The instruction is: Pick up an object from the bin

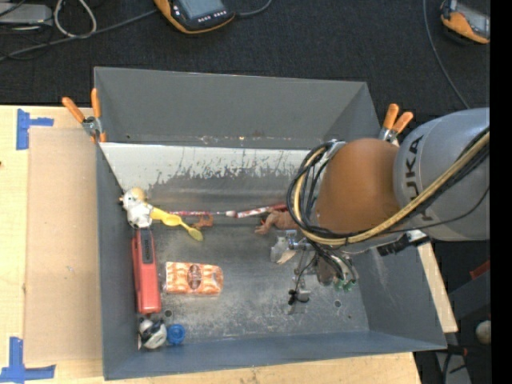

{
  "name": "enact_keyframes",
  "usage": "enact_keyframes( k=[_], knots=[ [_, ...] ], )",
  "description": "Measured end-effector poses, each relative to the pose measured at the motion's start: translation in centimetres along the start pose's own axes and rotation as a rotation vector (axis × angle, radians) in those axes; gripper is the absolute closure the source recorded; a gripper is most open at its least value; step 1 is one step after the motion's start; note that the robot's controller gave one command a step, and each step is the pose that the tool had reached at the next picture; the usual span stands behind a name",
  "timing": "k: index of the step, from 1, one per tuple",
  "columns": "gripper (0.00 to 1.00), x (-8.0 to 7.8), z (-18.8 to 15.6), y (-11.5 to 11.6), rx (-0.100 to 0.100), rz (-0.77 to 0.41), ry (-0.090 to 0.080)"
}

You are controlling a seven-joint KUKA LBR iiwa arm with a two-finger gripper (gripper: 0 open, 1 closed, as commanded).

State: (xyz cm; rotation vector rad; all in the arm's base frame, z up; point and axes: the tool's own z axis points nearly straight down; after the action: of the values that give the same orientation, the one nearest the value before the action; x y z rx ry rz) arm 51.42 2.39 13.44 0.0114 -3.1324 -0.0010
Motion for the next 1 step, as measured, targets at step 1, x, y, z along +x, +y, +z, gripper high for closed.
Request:
enact_keyframes(
  k=[1],
  knots=[
    [0.00, -0.19, -0.36, -0.01, 0.000, 0.001, -0.007]
  ],
)
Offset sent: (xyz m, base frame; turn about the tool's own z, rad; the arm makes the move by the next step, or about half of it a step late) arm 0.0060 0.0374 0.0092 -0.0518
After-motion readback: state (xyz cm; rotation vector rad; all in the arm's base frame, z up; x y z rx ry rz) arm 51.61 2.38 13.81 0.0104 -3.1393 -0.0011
